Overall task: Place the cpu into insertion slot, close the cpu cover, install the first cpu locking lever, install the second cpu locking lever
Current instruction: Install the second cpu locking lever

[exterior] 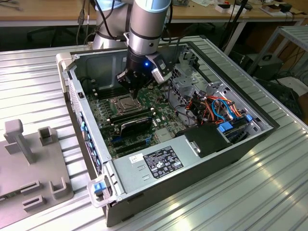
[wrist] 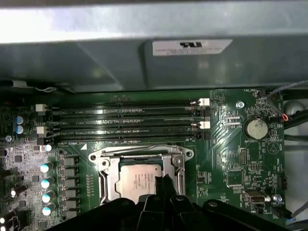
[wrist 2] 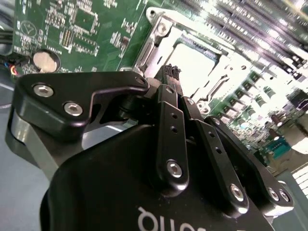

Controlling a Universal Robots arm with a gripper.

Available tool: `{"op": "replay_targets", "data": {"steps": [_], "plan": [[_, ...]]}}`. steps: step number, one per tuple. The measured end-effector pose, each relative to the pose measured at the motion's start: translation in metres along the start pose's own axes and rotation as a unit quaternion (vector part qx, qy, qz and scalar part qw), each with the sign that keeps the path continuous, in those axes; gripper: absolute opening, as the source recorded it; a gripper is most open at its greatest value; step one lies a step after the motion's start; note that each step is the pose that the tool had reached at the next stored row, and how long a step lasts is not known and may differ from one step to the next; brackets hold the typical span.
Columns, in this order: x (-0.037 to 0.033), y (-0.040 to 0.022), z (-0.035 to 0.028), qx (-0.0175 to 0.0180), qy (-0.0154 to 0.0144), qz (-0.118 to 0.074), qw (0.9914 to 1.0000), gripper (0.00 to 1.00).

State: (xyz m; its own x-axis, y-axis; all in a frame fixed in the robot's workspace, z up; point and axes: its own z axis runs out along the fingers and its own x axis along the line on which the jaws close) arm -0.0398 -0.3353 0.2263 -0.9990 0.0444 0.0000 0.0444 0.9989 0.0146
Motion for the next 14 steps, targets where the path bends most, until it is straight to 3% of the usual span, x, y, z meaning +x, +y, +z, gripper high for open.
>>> {"op": "replay_targets", "data": {"steps": [2, 14], "plan": [[-0.0023, -0.005, -0.0001, 0.0005, 0.0007, 0.0, 1.0, 0.11], [-0.0025, -0.0057, -0.0001, 0.0005, 0.0007, 0.0, 1.0, 0.11]]}}
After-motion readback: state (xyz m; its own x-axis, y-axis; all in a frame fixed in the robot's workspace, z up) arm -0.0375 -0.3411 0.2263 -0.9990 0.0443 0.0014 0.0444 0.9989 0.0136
